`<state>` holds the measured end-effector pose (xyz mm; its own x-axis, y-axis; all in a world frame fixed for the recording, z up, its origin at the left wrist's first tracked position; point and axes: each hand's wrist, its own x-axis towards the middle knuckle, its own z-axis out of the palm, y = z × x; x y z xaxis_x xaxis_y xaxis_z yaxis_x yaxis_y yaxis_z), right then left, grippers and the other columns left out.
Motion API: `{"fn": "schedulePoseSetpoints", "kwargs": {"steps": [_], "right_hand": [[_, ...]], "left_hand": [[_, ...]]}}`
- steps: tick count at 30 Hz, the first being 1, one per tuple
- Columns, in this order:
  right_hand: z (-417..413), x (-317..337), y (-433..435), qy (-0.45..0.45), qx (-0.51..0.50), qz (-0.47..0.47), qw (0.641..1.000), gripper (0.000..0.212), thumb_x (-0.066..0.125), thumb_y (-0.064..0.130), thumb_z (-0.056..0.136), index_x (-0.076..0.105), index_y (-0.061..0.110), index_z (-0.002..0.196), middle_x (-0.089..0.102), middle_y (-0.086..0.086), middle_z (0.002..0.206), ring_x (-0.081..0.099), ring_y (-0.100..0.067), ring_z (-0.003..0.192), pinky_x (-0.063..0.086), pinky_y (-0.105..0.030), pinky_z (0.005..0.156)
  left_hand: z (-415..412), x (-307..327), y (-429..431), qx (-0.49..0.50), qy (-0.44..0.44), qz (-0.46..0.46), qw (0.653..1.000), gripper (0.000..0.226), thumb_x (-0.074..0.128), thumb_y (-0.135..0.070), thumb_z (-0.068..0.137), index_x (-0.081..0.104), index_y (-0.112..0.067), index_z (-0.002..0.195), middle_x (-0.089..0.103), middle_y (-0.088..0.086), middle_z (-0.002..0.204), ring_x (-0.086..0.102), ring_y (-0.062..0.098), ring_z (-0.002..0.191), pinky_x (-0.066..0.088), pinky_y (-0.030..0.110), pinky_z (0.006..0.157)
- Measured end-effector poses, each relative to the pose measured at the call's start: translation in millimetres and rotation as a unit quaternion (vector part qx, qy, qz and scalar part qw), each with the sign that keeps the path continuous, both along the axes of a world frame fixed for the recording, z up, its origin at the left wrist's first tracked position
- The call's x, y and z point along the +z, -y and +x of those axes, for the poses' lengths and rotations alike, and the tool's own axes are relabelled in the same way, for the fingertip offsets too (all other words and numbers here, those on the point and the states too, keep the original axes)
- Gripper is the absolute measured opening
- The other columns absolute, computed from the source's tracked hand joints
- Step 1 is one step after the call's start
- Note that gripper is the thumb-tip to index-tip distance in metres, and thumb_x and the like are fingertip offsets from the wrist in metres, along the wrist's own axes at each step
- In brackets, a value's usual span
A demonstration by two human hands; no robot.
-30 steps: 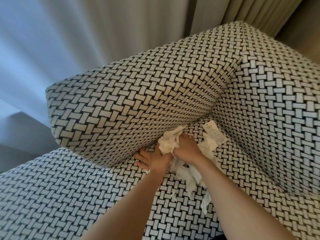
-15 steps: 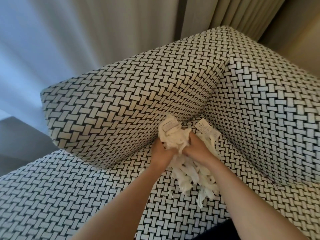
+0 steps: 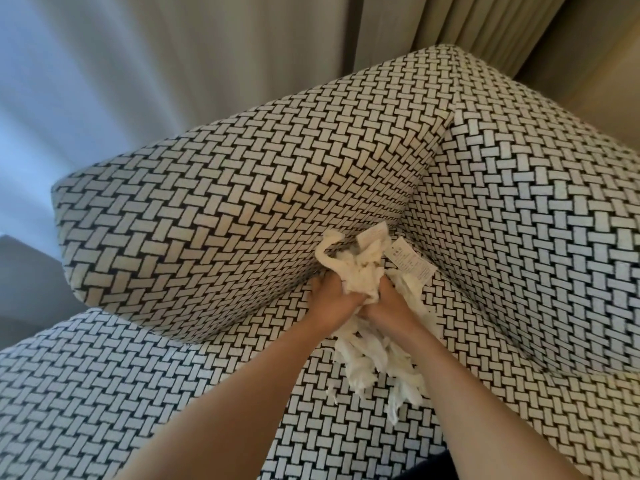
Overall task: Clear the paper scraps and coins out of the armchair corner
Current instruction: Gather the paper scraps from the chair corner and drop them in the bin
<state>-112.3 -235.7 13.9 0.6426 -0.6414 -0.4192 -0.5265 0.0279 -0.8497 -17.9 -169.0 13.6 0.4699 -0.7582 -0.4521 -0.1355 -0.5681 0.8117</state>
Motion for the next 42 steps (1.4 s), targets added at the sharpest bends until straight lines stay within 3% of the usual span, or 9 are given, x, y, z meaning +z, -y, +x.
{"fn": "schedulePoseSetpoints", "kwargs": {"steps": [4, 7, 10, 16, 23, 28, 33, 38, 42], "right_hand": [[-6, 2, 4, 0.065, -0.063, 0.043, 0.995, 0.050, 0.056, -0.002, 0.084, 0.047, 0.029, 0.122, 0.062, 0.003, 0.111, 0.059, -0.009, 0.101, 0.053, -0.020, 0.077], [-12, 6, 8, 0.093, -0.142, 0.134, 0.976, 0.051, 0.055, -0.005, 0.083, 0.049, 0.025, 0.124, 0.066, -0.008, 0.109, 0.063, -0.025, 0.098, 0.053, -0.039, 0.080], [-22, 9, 9, 0.114, -0.183, 0.166, 0.962, 0.058, 0.057, -0.009, 0.077, 0.049, 0.020, 0.126, 0.066, -0.013, 0.110, 0.062, -0.031, 0.100, 0.051, -0.048, 0.083], [-42, 22, -3, 0.187, -0.237, 0.193, 0.933, 0.046, 0.053, -0.013, 0.084, 0.053, 0.019, 0.118, 0.068, -0.007, 0.102, 0.064, -0.020, 0.096, 0.053, -0.034, 0.081], [-74, 50, -15, -0.011, -0.132, 0.029, 0.991, 0.035, 0.069, 0.009, 0.081, 0.057, 0.030, 0.106, 0.065, 0.014, 0.100, 0.060, -0.004, 0.095, 0.045, -0.016, 0.066], [-84, 88, -4, -0.250, 0.036, -0.092, 0.963, 0.070, 0.075, 0.032, 0.076, 0.039, 0.031, 0.136, 0.050, 0.011, 0.126, 0.049, -0.012, 0.109, 0.041, -0.030, 0.090], [-72, 150, 19, -0.335, 0.124, -0.162, 0.920, 0.065, 0.069, 0.038, 0.081, 0.038, 0.040, 0.138, 0.063, 0.004, 0.097, 0.056, -0.005, 0.059, 0.048, -0.019, 0.058], [-25, 135, 42, -0.261, 0.106, -0.271, 0.920, 0.048, 0.056, 0.049, 0.087, 0.050, 0.032, 0.132, 0.057, 0.002, 0.129, 0.054, -0.018, 0.113, 0.044, -0.035, 0.096], [20, 73, 48, -0.185, 0.142, -0.301, 0.925, 0.061, 0.052, 0.049, 0.089, 0.043, 0.017, 0.140, 0.039, -0.004, 0.147, 0.034, -0.025, 0.135, 0.033, -0.044, 0.109]], "left_hand": [[-11, 10, 22, -0.057, 0.100, 0.019, 0.993, 0.050, 0.053, -0.021, 0.086, 0.043, -0.013, 0.134, 0.044, 0.009, 0.137, 0.023, 0.031, 0.132, 0.024, 0.042, 0.109], [-14, 15, 28, -0.092, 0.147, -0.002, 0.985, 0.046, 0.052, -0.026, 0.087, 0.048, -0.014, 0.131, 0.048, 0.008, 0.135, 0.026, 0.030, 0.131, 0.022, 0.043, 0.111], [-19, 25, 27, -0.111, 0.132, -0.047, 0.984, 0.052, 0.050, -0.035, 0.077, 0.055, -0.009, 0.121, 0.057, 0.010, 0.121, 0.044, 0.029, 0.117, 0.035, 0.044, 0.102], [-39, 34, 12, -0.111, 0.051, -0.088, 0.989, 0.049, 0.057, -0.033, 0.082, 0.047, -0.013, 0.125, 0.050, 0.004, 0.120, 0.048, 0.020, 0.111, 0.043, 0.041, 0.097], [-18, 56, -29, -0.176, -0.021, -0.023, 0.984, 0.061, 0.049, -0.058, 0.088, 0.045, -0.019, 0.135, 0.047, -0.005, 0.133, 0.046, 0.017, 0.124, 0.034, 0.033, 0.105], [15, 57, -45, -0.066, -0.025, -0.019, 0.997, 0.055, 0.031, -0.067, 0.088, 0.059, -0.031, 0.119, 0.058, -0.016, 0.112, 0.052, 0.008, 0.105, 0.033, 0.030, 0.100], [37, 28, -35, 0.026, 0.070, 0.034, 0.997, 0.046, 0.038, -0.051, 0.095, 0.059, -0.020, 0.123, 0.062, 0.000, 0.111, 0.053, 0.014, 0.097, 0.040, 0.026, 0.084], [24, -17, -32, -0.203, 0.154, 0.082, 0.964, 0.069, 0.045, -0.051, 0.092, 0.016, -0.025, 0.149, 0.018, 0.000, 0.156, 0.014, 0.020, 0.143, 0.010, 0.041, 0.116], [24, -40, -34, -0.272, 0.230, 0.142, 0.923, 0.084, 0.038, -0.059, 0.090, -0.014, -0.027, 0.149, -0.021, -0.005, 0.156, -0.022, 0.019, 0.142, -0.012, 0.044, 0.115]]}}
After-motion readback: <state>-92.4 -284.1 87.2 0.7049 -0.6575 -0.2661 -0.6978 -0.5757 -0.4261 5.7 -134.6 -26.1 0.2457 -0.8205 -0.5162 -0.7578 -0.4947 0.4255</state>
